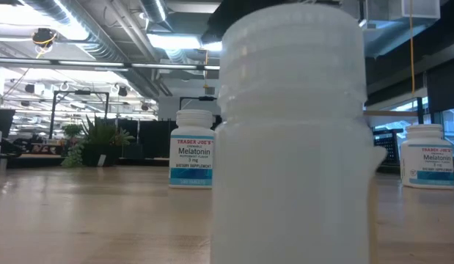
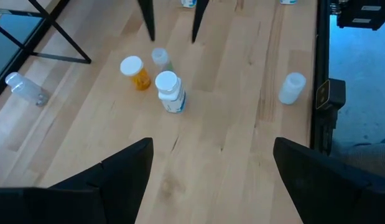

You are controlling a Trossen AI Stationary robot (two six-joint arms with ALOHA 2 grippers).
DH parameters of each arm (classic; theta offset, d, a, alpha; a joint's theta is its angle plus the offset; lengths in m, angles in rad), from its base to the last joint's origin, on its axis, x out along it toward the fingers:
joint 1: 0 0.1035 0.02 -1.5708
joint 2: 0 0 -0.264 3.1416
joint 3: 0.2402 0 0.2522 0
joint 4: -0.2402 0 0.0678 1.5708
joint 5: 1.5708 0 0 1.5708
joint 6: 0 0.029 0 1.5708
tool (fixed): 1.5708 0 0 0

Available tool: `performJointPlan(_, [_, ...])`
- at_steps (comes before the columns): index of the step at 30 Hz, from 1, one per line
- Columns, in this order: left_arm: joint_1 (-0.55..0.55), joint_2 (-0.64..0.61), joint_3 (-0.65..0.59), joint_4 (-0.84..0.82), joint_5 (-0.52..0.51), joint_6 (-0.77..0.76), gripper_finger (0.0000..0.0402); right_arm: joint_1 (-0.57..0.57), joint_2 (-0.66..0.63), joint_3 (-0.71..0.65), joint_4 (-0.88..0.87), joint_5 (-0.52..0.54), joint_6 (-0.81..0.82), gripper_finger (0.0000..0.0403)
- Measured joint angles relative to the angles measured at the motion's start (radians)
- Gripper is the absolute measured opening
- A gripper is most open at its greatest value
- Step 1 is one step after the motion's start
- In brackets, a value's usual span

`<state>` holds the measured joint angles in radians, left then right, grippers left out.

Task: Pick and place medicine bottles onto shelf by color
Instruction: Put the left white pill bottle on the shelf

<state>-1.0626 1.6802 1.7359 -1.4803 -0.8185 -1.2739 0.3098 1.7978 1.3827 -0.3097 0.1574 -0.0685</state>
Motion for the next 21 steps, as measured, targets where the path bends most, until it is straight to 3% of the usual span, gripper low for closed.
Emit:
performJointPlan(5, [0.000,0.000,0.000,0.000,0.000,0.000,0.0327,-0.023,0.059,0.000,0.041,-0.055,-0.019,0.0264])
performJointPlan(21, [0.000,0.000,0.000,0.000,0.000,-0.002,0.0327,-0.053,0.156,0.000,0.072,-0.054,-0.032,0.0264])
